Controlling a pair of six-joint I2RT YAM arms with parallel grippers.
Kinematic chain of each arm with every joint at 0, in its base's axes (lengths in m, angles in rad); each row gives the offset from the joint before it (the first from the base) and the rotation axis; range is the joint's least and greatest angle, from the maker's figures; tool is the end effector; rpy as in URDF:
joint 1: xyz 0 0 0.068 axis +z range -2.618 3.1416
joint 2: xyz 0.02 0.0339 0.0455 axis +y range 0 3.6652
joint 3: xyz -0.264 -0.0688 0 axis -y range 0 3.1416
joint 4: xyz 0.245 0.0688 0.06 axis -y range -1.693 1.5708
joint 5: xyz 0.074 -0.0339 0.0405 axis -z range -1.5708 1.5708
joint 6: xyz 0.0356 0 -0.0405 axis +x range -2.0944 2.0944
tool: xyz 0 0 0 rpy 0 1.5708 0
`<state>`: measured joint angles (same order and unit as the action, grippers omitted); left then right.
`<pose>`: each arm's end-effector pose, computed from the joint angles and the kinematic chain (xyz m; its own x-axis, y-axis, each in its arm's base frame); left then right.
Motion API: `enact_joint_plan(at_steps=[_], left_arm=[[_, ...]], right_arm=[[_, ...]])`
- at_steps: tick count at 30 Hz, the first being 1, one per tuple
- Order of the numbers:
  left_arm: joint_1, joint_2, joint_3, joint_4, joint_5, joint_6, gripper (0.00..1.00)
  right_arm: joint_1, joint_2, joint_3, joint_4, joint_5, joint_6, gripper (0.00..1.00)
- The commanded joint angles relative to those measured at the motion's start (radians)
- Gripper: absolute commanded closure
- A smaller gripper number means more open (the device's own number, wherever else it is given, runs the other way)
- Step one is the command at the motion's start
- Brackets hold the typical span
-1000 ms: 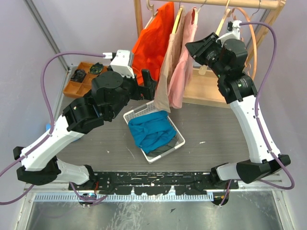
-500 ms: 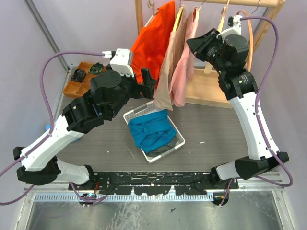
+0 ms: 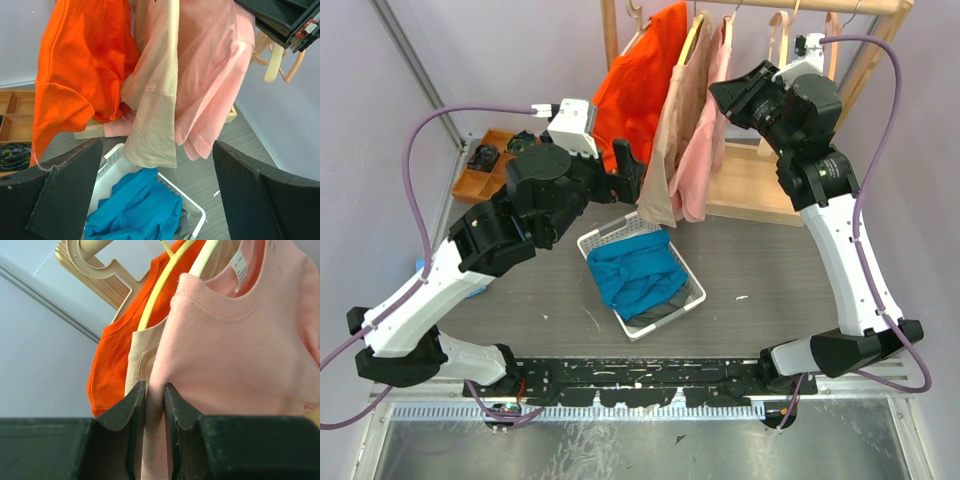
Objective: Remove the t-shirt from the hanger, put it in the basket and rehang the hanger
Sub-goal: Pick up the hanger from the clothesline.
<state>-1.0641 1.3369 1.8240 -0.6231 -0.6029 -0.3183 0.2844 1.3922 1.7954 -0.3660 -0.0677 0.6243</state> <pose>0.1388 -0.2084 0.5240 -0.2026 -0.1662 -0.9651 0.4045 0.8833 -0.2370 0.2723 0.0821 0.5287 -0.1726 0.5571 -0.8123 -0.3006 0.7555 0.5821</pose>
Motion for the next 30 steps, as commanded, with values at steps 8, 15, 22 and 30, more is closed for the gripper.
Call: enact_joint_plan(at_steps=[8,15,22,30], left_arm=[[0.007,0.015,0.032,0.044,0.032,-0.011,0.02],[0.006,0.02,0.031,0.048,0.039,-0.026,0.02],[0.007,0.018,0.026,0.051,0.047,-0.046,0.02],[0.006,0.021,0.028,0.054,0.055,-0.057,0.02]], right_arm=[[-0.009,-0.123,-0.011,0.245,-0.025,-0.085,0.99],[-0.009,-0.162,-0.034,0.239,-0.02,-0.102,0.99],[-0.009,-0.209,-0.069,0.239,0.013,-0.105,0.99],[-0.009,-0.249,-0.093,0.247,0.032,-0.107,0.99]])
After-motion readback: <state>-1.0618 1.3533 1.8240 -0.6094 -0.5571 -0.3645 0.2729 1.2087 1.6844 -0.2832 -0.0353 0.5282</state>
